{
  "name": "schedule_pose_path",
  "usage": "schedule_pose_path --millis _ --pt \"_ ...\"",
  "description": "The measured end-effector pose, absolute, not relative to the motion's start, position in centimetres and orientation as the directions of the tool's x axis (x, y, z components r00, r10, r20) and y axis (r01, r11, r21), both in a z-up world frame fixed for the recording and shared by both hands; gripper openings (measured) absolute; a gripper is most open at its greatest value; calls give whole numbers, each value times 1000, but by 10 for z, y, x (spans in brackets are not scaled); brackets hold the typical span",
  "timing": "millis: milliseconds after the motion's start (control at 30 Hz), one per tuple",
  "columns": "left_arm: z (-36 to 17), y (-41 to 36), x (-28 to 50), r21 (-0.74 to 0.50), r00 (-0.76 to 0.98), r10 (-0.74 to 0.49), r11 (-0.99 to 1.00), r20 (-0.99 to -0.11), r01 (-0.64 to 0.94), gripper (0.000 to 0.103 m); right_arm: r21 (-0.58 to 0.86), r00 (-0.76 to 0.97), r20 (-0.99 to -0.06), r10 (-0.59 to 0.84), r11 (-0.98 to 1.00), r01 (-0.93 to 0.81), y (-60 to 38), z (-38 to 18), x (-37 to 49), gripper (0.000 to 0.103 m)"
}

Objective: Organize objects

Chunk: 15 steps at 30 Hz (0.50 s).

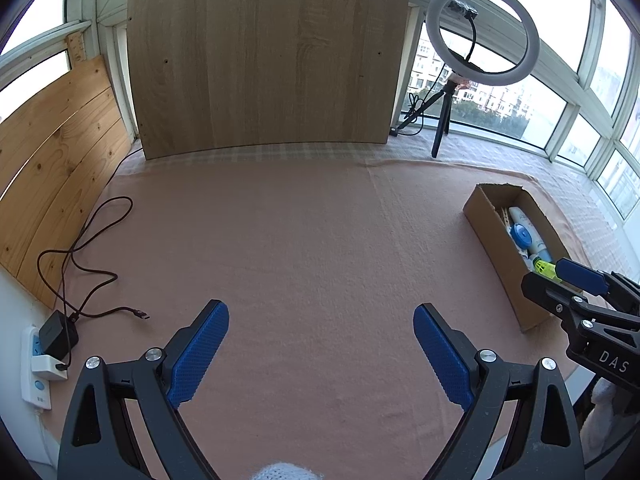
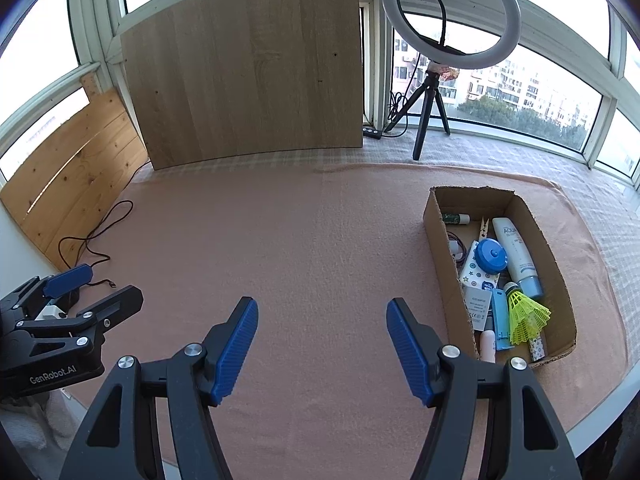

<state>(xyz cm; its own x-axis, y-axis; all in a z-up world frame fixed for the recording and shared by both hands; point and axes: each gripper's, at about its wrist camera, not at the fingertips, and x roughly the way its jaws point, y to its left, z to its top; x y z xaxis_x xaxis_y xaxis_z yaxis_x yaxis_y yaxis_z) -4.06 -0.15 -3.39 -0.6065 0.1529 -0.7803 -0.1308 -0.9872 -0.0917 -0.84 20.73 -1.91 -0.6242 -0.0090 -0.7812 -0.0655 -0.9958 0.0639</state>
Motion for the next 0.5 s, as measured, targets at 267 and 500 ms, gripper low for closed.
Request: schedule_pose_path --millis 267,500 --pt "-33 0 -41 -88 -606 152 -987 -781 -134 95 66 -624 -782 -11 -996 -66 209 -20 -8 63" --pt "-33 1 -41 -86 -602 152 -987 -784 -138 95 66 -621 -784 -9 -995 -69 211 -21 -8 63"
